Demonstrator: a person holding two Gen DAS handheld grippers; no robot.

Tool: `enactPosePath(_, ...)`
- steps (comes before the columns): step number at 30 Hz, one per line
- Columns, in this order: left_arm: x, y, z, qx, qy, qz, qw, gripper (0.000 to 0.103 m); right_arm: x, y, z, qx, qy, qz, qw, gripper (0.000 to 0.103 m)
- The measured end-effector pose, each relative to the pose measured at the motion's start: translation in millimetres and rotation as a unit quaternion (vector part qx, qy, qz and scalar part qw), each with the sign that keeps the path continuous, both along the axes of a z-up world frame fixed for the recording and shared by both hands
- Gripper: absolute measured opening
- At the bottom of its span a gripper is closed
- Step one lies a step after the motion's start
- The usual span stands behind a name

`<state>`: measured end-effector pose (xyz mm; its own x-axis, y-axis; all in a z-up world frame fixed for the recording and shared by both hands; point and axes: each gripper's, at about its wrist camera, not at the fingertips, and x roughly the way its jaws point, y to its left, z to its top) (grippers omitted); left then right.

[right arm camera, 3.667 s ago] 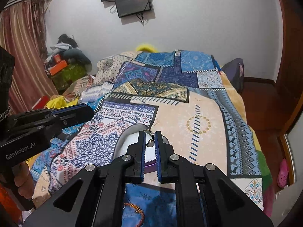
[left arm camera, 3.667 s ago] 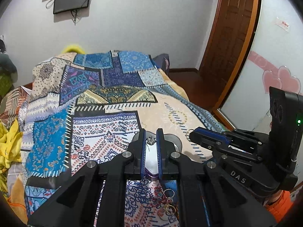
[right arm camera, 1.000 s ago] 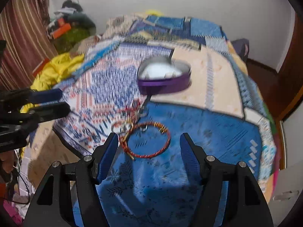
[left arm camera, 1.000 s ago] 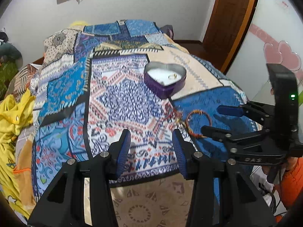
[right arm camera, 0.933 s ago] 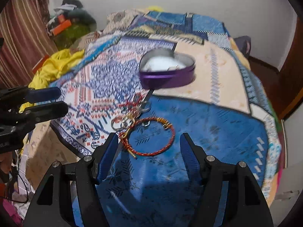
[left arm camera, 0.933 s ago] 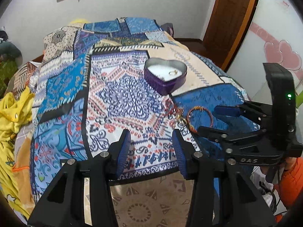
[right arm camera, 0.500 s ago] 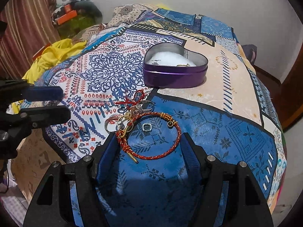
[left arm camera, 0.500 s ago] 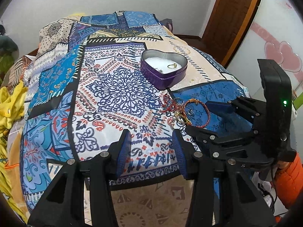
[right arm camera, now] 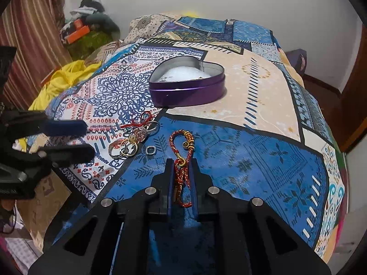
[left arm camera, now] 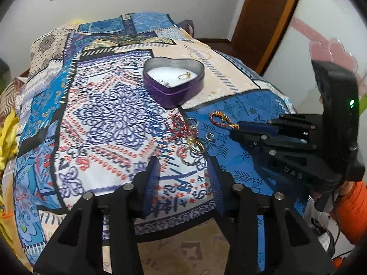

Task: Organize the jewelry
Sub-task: 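Grasp the red beaded strand with the right tool while the left tool grasps a silver ring, then lower both held pieces into the heart tin and open both tools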

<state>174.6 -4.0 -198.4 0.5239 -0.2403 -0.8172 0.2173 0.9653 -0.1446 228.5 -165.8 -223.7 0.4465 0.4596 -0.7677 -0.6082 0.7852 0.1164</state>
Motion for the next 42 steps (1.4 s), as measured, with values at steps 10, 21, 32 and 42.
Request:
enactPosePath(10, 12.4, -18.2, -18.6, 0.031, 0.000, -0.010, 0.9995, 0.026, -0.1, -16.1, 5.6, 0.021, 0.006, -0.021, 1.000, 0.010)
enactPosePath(21, 5.5, -16.5, -6.8, 0.040, -0.017, 0.000, 0.9990, 0.020, -2.0, -22.1, 20.4, 0.037, -0.009, -0.030, 0.999, 0.010)
enactPosePath(32, 2.6, -3.4, 30.5, 0.028, -0.060, 0.024, 0.9975, 0.020, -4.0, -20.7, 48.6, 0.062, -0.042, -0.034, 0.997, 0.010)
enactPosePath(42, 17.2, 4.0, 63.2, 0.016, -0.104, 0.035, 0.9939, 0.020, 1.8, -21.1, 83.3, 0.089, -0.086, -0.046, 0.991, 0.010)
